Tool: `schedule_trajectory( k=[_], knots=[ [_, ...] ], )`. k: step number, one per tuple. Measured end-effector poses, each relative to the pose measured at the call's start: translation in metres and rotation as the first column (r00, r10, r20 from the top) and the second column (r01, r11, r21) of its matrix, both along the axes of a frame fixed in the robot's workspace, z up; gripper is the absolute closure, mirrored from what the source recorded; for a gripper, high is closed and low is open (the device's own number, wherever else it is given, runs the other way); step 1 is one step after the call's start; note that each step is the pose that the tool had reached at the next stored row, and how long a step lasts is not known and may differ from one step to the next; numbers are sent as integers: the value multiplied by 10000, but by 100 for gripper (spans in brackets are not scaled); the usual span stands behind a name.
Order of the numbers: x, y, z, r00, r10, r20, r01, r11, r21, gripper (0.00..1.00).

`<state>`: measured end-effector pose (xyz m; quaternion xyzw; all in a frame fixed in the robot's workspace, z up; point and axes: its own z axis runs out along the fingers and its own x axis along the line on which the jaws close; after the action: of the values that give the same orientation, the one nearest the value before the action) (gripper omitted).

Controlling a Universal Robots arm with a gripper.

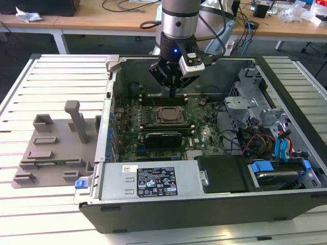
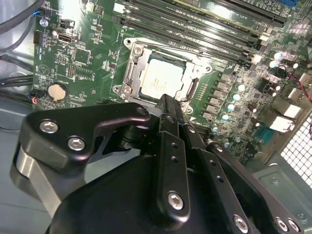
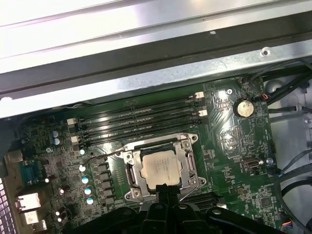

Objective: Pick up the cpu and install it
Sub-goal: 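Install the first cpu locking lever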

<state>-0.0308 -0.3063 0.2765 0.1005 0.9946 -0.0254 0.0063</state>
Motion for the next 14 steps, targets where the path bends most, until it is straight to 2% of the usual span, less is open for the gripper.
schedule_trajectory(
  k=[8,13,14],
  knots=[
    [0,0,0,9989,470,0,-470,9989,0,89],
    [0,0,0,9964,851,0,-851,9964,0,89],
    [0,0,0,9946,1034,0,-1034,9946,0,89]
  ],
)
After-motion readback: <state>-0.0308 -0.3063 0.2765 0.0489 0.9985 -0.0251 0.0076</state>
